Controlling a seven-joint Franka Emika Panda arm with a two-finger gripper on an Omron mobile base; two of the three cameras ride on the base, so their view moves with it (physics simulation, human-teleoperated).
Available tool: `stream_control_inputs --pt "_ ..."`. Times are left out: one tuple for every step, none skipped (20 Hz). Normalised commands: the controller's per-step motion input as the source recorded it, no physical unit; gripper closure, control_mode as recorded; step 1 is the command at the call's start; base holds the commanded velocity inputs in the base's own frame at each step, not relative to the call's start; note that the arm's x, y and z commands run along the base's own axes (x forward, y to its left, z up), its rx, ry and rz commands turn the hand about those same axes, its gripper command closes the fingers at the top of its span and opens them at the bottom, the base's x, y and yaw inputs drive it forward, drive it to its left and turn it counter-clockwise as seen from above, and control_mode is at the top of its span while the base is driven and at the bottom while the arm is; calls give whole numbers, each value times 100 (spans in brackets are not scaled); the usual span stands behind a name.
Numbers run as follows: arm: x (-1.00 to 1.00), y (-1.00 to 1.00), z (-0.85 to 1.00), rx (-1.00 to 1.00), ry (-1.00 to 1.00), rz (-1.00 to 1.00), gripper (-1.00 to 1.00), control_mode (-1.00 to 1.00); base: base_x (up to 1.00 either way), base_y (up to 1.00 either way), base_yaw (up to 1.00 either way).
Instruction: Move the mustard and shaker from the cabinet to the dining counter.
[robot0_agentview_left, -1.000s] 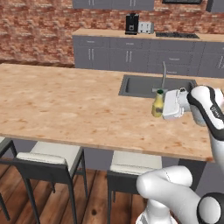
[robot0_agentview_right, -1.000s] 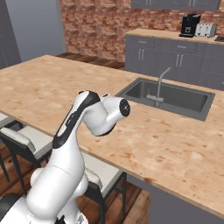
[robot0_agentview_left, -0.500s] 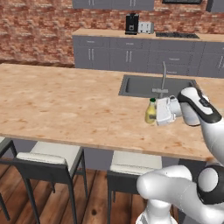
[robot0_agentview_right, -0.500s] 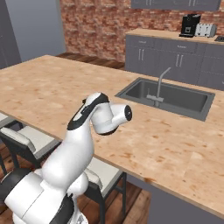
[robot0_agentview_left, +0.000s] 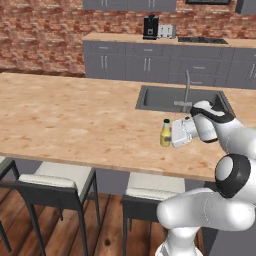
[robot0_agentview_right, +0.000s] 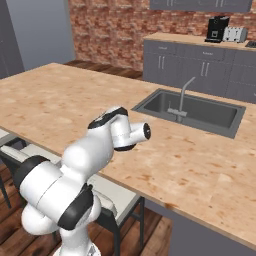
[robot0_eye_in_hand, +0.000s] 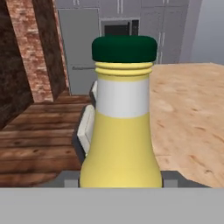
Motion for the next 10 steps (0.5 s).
stream_control_inputs --pt "36 6 -50 -3 0 0 100 -100 0 0 0" --pt "33 5 -46 -5 0 0 100 -100 0 0 0" --pt "33 8 -47 -6 0 0 100 -100 0 0 0" --pt "24 9 -51 -11 -1 0 100 -100 0 0 0" --pt "16 7 -51 -17 -6 1 100 -100 0 0 0" --pt "14 7 -51 -16 -9 1 100 -100 0 0 0" --pt "16 3 -46 -14 -6 0 100 -100 0 0 0" --pt "22 0 -43 -7 0 0 100 -100 0 0 0" --pt "26 0 -38 -2 0 0 100 -100 0 0 0" --pt "32 0 -35 0 0 0 100 -100 0 0 0"
